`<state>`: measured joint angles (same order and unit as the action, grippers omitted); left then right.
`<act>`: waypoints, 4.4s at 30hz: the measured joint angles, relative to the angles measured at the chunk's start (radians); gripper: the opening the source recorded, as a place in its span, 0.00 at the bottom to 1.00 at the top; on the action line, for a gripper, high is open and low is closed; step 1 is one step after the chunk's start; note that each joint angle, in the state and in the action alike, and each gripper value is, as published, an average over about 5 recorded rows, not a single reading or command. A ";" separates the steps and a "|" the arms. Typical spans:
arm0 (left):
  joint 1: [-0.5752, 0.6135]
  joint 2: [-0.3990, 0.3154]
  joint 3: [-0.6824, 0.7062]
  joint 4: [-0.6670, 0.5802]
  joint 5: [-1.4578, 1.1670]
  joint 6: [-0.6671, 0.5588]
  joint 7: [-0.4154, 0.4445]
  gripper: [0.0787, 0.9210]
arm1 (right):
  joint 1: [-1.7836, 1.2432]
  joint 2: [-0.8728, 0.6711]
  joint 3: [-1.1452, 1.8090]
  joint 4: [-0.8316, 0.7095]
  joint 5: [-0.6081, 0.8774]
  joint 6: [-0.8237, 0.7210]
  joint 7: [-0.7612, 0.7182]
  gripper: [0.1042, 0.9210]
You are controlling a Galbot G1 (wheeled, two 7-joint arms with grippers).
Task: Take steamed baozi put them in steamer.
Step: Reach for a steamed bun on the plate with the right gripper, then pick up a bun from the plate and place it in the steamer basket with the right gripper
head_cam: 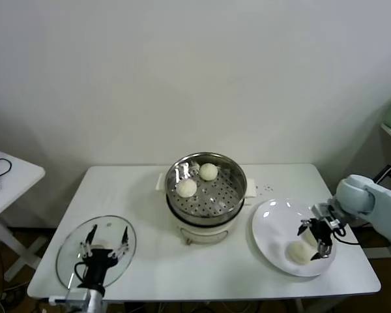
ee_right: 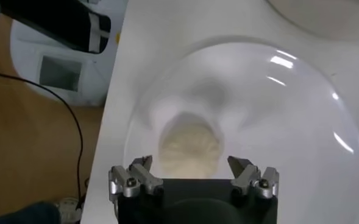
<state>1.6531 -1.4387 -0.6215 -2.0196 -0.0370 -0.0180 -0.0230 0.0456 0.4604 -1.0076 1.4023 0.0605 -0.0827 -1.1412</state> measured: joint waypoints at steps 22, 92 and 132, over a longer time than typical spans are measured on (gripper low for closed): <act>-0.015 -0.004 0.011 0.012 -0.004 0.007 -0.001 0.88 | -0.047 0.048 0.009 -0.038 -0.052 0.001 0.022 0.88; -0.007 -0.014 0.035 0.019 0.018 0.020 -0.021 0.88 | 0.551 0.426 -0.164 0.220 -0.471 0.532 -0.029 0.69; -0.011 -0.008 0.061 0.050 0.025 0.028 -0.023 0.88 | 0.334 0.686 -0.140 0.114 -0.639 0.638 -0.027 0.70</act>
<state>1.6422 -1.4467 -0.5607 -1.9697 -0.0121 0.0100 -0.0461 0.3799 1.1468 -1.1478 1.5164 -0.5784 0.5553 -1.1678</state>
